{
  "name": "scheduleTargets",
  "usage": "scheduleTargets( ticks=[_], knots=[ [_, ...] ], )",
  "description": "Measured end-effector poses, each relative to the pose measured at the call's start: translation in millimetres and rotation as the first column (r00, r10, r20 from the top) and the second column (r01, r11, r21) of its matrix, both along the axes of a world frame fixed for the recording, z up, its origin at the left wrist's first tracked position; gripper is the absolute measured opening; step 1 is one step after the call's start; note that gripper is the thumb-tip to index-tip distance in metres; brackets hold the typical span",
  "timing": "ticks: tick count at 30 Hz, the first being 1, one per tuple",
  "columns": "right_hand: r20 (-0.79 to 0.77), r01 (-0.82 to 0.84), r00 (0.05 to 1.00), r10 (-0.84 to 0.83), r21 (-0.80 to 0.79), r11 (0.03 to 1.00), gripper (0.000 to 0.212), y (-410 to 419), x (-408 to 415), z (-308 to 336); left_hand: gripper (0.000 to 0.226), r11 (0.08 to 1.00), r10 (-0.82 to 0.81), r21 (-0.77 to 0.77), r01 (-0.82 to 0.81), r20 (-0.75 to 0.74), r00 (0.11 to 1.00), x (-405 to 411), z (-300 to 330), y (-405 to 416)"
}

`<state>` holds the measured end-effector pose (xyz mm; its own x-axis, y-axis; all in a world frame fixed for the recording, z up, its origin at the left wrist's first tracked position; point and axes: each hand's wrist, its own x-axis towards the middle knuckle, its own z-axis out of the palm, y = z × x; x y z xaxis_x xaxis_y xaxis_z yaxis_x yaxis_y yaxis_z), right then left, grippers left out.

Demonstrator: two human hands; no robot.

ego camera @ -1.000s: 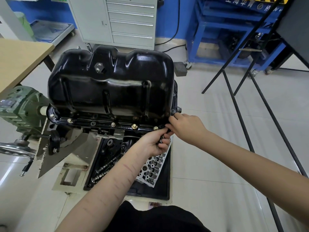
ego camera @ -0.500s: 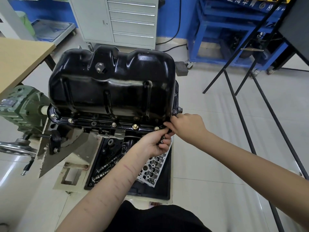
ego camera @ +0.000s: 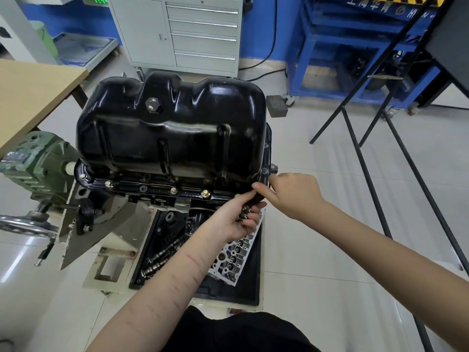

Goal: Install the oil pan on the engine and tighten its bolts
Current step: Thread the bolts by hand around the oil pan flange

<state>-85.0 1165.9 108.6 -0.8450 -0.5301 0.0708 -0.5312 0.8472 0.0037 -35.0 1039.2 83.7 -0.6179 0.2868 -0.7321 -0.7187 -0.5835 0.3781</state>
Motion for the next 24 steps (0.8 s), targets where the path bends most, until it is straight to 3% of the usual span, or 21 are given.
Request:
scheduleTargets(
  ticks=[4,6,11,14,17,24],
  knots=[
    [0.029,-0.135,0.988,0.153,-0.322,0.937,0.026,15,20,12,0.041,1.0,0.008,0.019,-0.006,-0.068,0.998,5,3,5],
    [0.079,-0.215,0.962,0.261,-0.367,0.905,0.019,17,30,12,0.046,1.0,-0.01,0.027,0.013,-0.106,0.994,8,6,11],
    [0.211,-0.258,0.916,0.341,-0.339,0.905,0.021,30,36,10,0.064,0.992,0.0,0.125,0.006,-0.043,0.999,8,12,21],
    [0.051,-0.371,0.91,0.411,-0.341,0.864,0.017,39,38,11,0.067,0.991,0.028,0.129,-0.026,-0.016,0.999,5,14,26],
    [-0.101,-0.456,0.888,0.448,-0.31,0.834,0.014,41,36,9,0.051,0.989,0.095,0.106,-0.099,0.047,0.994,3,16,32],
    [-0.166,-0.592,0.806,0.569,-0.246,0.767,0.021,47,32,2,0.059,0.981,0.112,0.153,-0.123,0.081,0.99,0,18,36]
  ],
)
